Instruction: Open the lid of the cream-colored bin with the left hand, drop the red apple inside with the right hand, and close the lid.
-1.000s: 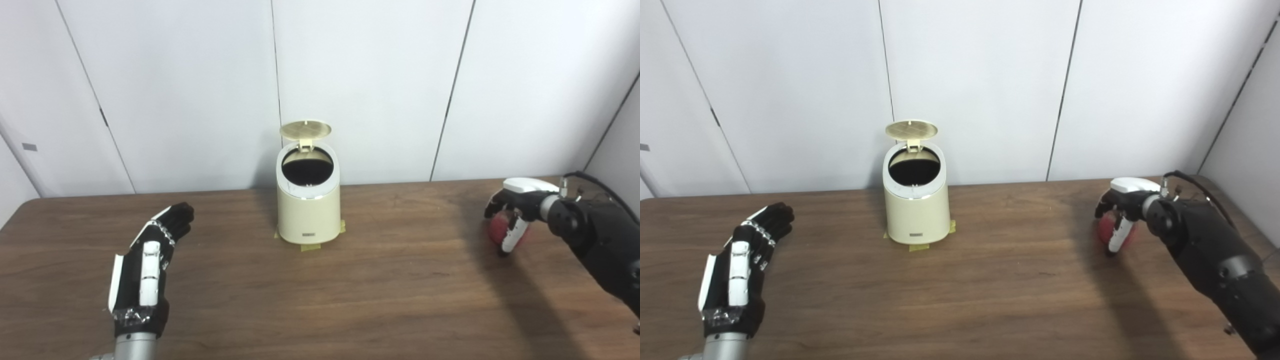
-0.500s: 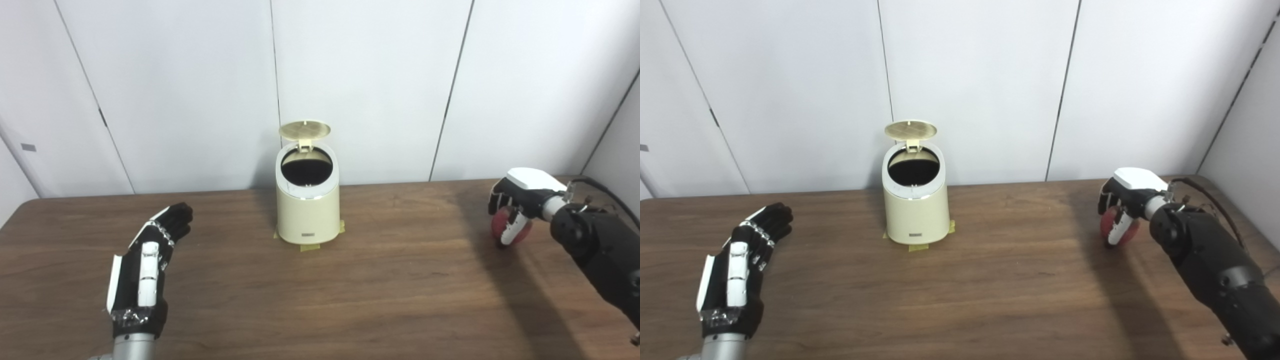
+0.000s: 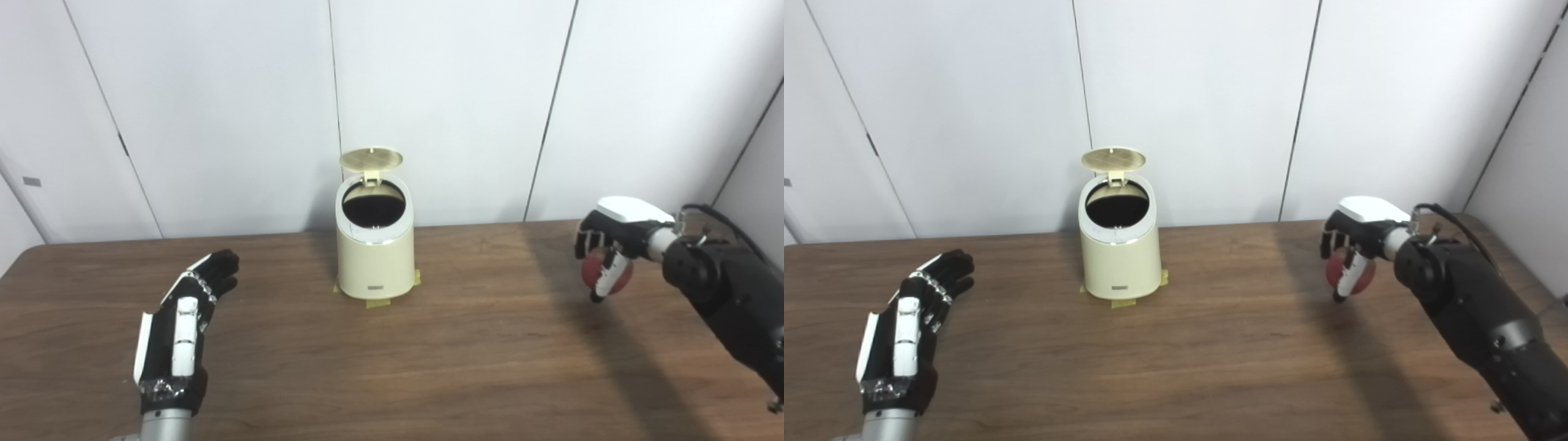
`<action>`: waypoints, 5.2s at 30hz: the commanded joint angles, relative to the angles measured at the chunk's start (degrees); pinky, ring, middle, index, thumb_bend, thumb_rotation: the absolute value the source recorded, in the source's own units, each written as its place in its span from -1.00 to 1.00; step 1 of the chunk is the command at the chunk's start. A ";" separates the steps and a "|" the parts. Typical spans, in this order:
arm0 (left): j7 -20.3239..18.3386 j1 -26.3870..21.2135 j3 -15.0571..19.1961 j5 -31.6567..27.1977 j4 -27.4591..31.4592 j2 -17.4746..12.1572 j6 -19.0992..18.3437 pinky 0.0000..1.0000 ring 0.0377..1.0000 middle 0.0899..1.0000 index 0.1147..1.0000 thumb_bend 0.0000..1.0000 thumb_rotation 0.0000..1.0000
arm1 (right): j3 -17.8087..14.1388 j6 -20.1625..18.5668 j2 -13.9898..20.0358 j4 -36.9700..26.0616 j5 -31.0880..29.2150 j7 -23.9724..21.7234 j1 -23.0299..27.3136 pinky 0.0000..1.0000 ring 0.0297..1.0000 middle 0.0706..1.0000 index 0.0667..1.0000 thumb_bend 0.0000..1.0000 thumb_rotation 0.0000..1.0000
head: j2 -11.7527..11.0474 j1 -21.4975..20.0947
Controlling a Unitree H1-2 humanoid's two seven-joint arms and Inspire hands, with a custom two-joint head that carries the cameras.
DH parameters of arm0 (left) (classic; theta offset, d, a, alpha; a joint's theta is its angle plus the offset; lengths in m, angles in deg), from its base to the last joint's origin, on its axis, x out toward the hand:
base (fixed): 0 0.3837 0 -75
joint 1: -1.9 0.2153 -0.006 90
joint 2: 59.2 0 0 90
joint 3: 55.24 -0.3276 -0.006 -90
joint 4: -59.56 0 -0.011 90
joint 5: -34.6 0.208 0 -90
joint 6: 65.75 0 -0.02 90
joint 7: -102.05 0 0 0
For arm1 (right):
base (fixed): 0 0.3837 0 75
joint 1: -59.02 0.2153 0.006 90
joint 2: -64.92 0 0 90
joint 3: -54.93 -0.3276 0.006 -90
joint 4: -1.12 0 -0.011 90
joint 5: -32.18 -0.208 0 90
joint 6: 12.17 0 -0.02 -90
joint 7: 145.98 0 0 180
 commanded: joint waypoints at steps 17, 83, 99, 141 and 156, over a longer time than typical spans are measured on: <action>-0.15 -1.99 -0.44 0.17 0.03 -0.03 2.18 0.68 0.66 0.55 0.46 0.07 0.80 | -1.35 -1.83 1.42 -22.01 0.81 -12.99 9.67 -0.14 -0.05 -0.02 -0.13 0.05 -1.00 | -0.37 -0.13; 3.80 -2.61 -2.36 5.26 0.49 4.76 1.82 0.67 0.62 0.53 0.45 0.12 0.67 | 5.12 9.82 -23.36 -7.60 5.50 -4.37 26.59 -0.38 -0.22 -0.08 -0.12 0.04 -1.00 | -1.27 4.07; 3.47 -2.58 -2.52 4.86 0.81 5.12 1.66 0.72 0.66 0.54 0.46 0.16 0.65 | 5.58 11.62 -24.55 -1.99 5.91 1.65 24.77 -0.46 -0.23 -0.11 -0.11 0.04 -1.00 | -0.97 4.69; 3.16 -2.22 -2.88 4.73 1.33 5.06 1.28 0.65 0.63 0.53 0.46 0.15 0.66 | 8.01 27.83 -23.99 4.73 12.49 21.42 20.69 -0.31 -0.10 0.07 -0.21 -0.02 -1.00 | -1.26 4.53; 2.82 -1.94 -2.99 4.39 1.37 4.82 1.21 0.66 0.63 0.54 0.46 0.18 0.66 | 7.89 26.05 -23.92 5.44 15.75 22.88 21.32 -0.36 -0.13 0.09 -0.18 -0.02 -1.00 | -1.18 4.40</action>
